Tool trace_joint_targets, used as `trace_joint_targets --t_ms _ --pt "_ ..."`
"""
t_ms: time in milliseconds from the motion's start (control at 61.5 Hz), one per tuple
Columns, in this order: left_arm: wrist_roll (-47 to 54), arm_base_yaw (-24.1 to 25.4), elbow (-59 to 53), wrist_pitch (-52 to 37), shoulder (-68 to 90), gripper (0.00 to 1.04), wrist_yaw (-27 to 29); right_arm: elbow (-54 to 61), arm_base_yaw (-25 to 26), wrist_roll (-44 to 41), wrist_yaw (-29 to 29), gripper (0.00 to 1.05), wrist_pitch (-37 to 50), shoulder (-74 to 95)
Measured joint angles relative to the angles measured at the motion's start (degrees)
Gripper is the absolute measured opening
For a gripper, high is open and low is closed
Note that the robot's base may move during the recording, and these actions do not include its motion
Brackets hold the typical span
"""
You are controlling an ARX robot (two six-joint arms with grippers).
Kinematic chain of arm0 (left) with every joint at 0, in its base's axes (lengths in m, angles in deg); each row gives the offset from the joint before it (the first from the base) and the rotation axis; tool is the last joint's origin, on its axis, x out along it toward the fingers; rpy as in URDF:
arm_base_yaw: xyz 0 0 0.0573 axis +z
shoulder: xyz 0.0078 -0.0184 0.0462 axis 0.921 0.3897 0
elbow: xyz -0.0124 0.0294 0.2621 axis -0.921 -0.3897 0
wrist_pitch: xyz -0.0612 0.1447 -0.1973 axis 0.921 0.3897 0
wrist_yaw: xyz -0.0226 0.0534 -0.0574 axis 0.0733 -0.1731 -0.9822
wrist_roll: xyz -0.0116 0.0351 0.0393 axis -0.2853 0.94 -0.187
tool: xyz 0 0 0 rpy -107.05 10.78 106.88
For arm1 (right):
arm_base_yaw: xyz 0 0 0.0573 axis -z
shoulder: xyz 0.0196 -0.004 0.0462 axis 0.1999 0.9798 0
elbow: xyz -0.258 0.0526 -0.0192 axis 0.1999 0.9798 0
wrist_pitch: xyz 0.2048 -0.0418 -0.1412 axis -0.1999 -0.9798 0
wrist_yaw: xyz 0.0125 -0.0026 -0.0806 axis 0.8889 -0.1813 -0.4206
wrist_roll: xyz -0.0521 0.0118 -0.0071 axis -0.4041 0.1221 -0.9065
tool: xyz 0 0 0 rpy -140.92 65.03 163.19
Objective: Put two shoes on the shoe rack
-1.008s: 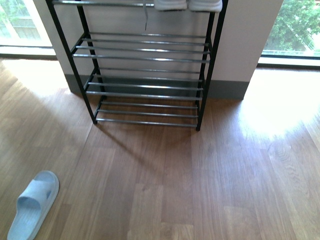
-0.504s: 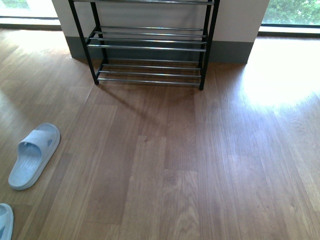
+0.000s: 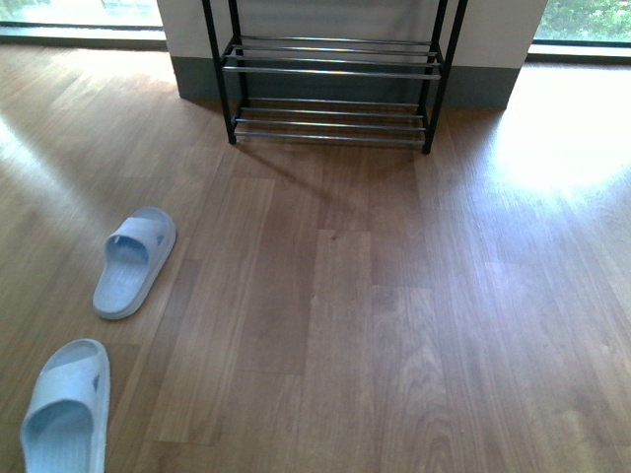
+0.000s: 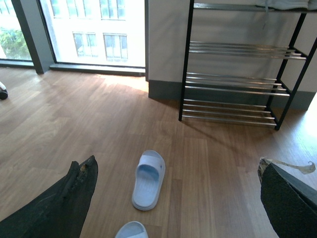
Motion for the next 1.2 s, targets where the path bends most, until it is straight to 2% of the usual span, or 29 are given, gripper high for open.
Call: trace_joint_targets --t_ms 1203 --pt "-0.02 0.02 0.0 0.0 -0.02 0.95 0.0 0.0 0.0 0.02 0.0 0.96 -0.02 -0.09"
